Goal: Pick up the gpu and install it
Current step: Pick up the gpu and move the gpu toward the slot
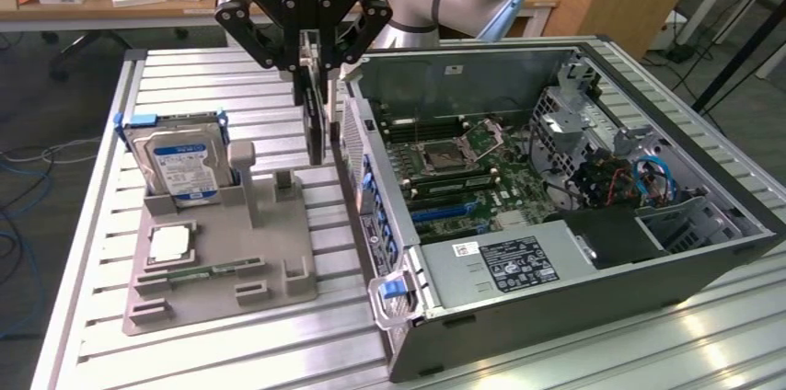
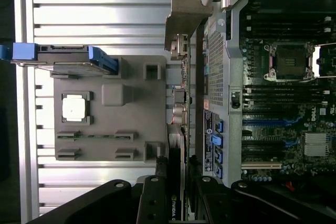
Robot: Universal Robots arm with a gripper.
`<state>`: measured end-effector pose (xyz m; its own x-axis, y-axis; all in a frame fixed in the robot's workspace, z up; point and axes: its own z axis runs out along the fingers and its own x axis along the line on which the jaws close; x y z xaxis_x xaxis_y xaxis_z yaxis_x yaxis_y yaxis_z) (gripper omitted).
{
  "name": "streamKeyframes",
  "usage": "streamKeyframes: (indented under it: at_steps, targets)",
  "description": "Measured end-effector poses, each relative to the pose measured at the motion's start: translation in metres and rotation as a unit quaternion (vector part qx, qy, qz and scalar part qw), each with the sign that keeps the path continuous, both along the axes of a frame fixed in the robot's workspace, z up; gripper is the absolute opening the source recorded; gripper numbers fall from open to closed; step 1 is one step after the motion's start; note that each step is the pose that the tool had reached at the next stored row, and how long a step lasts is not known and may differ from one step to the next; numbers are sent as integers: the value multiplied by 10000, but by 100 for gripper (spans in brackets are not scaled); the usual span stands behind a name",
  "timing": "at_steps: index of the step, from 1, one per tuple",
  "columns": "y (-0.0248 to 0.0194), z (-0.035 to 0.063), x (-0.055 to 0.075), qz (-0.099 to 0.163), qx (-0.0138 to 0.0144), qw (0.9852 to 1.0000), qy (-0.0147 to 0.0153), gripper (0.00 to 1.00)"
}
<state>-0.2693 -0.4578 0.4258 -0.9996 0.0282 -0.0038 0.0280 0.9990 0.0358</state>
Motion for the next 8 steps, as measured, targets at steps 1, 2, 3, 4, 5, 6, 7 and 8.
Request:
streamKeyframes:
  at_steps: [1, 2, 3, 4, 5, 6, 7, 8]
  targets:
    - [0, 0, 0, 0, 0, 10000, 0, 26]
    - [0, 0, 0, 0, 0, 10000, 0, 26]
    - [0, 0, 0, 0, 0, 10000, 0, 26]
    - [0, 0, 0, 0, 0, 10000, 0, 26]
    - [0, 0, 0, 0, 0, 10000, 0, 26]
    - [0, 0, 0, 0, 0, 10000, 0, 26]
    - [0, 0, 0, 0, 0, 10000, 0, 26]
    - [0, 0, 0, 0, 0, 10000, 0, 26]
